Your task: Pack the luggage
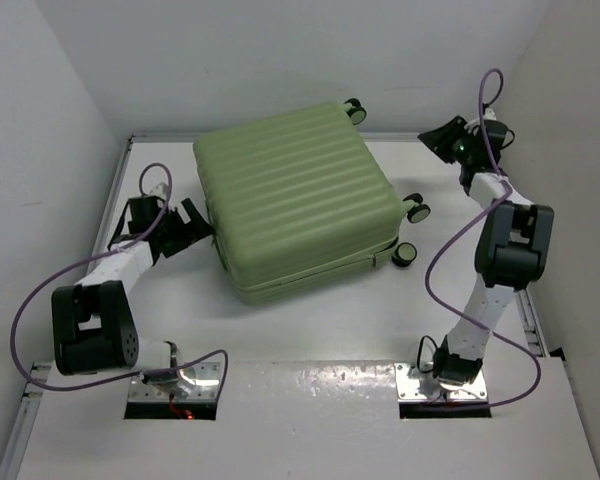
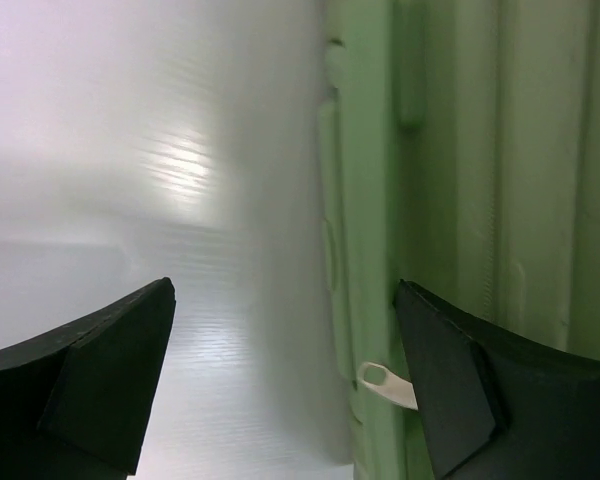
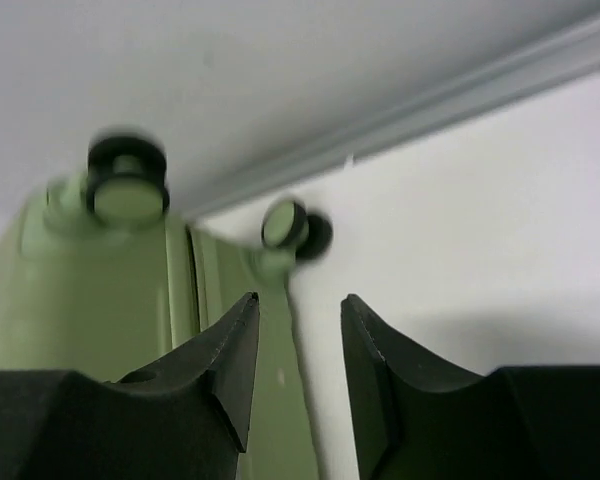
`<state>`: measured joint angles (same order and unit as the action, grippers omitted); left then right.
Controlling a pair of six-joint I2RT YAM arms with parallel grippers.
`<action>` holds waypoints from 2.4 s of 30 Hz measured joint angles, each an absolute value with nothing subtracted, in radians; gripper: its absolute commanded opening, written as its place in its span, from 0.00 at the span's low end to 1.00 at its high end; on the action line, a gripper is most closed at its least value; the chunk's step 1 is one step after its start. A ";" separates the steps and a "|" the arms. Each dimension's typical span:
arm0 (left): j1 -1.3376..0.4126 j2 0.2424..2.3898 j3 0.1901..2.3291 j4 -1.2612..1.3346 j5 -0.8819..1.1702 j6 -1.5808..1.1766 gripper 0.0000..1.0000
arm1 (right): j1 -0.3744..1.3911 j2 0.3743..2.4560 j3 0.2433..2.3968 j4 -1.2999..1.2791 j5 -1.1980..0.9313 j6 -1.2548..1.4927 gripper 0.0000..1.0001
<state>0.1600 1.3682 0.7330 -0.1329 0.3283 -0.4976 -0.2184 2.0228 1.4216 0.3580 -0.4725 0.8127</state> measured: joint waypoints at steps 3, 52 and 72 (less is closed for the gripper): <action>0.109 1.371 0.729 -0.134 0.325 -0.496 0.93 | -0.226 1.881 1.273 0.309 -0.518 0.701 0.38; -0.011 1.641 0.873 -0.107 0.213 -0.509 0.00 | 0.154 0.868 0.210 0.235 -0.550 0.257 0.49; -0.006 1.641 0.873 -0.105 0.218 -0.505 0.00 | 0.246 0.983 0.205 0.413 -0.453 0.308 0.22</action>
